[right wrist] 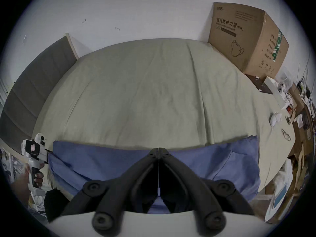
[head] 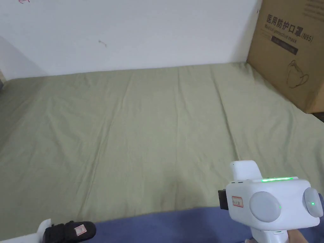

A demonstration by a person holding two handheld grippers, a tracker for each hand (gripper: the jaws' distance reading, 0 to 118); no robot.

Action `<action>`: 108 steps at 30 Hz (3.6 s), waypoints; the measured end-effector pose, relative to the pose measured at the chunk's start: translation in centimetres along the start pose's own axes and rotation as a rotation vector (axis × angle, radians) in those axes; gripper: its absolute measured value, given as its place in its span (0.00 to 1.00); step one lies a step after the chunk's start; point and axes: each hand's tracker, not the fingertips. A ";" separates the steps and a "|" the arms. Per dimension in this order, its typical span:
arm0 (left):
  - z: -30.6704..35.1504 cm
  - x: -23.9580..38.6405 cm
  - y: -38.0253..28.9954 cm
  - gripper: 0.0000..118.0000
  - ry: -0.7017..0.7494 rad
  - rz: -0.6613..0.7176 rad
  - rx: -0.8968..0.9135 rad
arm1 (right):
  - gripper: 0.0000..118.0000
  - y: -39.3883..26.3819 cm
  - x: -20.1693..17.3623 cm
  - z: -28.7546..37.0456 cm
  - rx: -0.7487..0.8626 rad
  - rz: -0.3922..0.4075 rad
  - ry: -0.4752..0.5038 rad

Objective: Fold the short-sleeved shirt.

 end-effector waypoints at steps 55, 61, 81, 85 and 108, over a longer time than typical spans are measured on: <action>-20.1 9.9 -7.7 0.00 0.656 -0.288 -0.137 | 0.00 -1.3 7.3 3.1 0.022 -0.210 0.250; -21.2 7.5 -8.0 0.00 0.567 -0.145 -0.074 | 0.00 -1.4 6.9 3.8 0.022 -0.168 0.231; -3.0 2.4 -3.4 1.00 0.191 0.053 0.041 | 0.00 -1.5 4.4 2.5 -0.027 -0.080 0.195; -7.2 1.5 -3.1 1.00 0.027 0.050 -0.028 | 0.00 -1.1 3.5 2.5 -0.039 -0.041 0.179; -1.6 12.2 -7.8 0.07 0.867 -0.386 0.207 | 0.00 -0.8 3.3 3.4 -0.033 -0.016 0.259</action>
